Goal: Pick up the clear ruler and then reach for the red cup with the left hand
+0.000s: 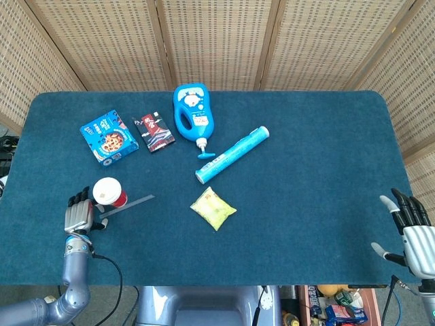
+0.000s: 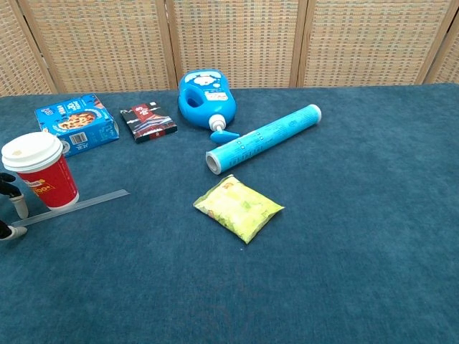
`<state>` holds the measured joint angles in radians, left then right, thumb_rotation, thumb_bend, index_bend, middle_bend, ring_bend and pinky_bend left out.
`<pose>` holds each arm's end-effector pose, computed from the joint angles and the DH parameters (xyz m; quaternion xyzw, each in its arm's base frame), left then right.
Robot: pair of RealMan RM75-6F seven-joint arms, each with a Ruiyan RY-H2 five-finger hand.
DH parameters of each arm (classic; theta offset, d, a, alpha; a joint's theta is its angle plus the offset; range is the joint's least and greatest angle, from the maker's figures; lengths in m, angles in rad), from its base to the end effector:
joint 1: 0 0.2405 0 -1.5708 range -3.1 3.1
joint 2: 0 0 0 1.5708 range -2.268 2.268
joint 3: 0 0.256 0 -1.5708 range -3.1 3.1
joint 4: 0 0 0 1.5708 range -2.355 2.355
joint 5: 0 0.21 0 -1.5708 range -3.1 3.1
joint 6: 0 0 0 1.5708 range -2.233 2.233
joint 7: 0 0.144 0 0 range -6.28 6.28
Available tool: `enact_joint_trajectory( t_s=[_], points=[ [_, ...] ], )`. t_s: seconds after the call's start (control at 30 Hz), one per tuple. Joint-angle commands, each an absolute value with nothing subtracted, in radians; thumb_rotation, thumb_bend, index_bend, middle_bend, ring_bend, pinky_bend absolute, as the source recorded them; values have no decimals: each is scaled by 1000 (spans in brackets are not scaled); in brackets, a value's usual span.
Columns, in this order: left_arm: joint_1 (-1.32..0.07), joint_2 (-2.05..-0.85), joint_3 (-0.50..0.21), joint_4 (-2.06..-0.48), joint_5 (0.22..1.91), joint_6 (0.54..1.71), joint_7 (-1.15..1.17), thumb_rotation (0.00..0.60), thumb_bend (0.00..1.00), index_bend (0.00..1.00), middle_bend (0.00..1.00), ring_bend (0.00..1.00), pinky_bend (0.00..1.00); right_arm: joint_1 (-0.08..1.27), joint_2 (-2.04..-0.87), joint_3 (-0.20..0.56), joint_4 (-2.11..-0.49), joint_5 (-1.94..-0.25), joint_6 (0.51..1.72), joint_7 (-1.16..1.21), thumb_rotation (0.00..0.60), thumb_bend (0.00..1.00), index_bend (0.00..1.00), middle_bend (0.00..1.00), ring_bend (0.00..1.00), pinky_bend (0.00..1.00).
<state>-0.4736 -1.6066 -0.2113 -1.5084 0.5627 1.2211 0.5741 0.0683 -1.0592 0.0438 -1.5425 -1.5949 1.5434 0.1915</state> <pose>-0.2800 0.2821 -0.0041 -0.5240 -0.5748 -0.2058 0.5939 -0.3158 -0.1751 0.1862 0.5974 -0.3767 0.4334 0.5597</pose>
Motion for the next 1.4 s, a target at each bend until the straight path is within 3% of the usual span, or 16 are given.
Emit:
enact_joint_trajectory(
  t_s=[0.03,0.43,0.77,1.4],
  points=[
    [-473,-1606,-212,-1506,561,1215,573,600,371,500,0,0,0,69,-1059,43,-1543,-1595,1542,192,600,0,0,0,0,0],
    [-465,-1617,-205,-1484,575,1213,558,600,373,577,0,0,0,70,-1057,41,-1544,-1595,1538,195,600,0,0,0,0,0],
    [-461,-1607,-206,-1494,571,1209,563,600,375,579,0,0,0,71,-1058,41,-1543,-1595,1538,198,600,0,0,0,0,0],
    [-387,-1472,-121,-1666,831,1206,409,600,376,580,0,0,0,70,-1060,38,-1552,-1600,1539,178,600,0,0,0,0,0]
  ],
)
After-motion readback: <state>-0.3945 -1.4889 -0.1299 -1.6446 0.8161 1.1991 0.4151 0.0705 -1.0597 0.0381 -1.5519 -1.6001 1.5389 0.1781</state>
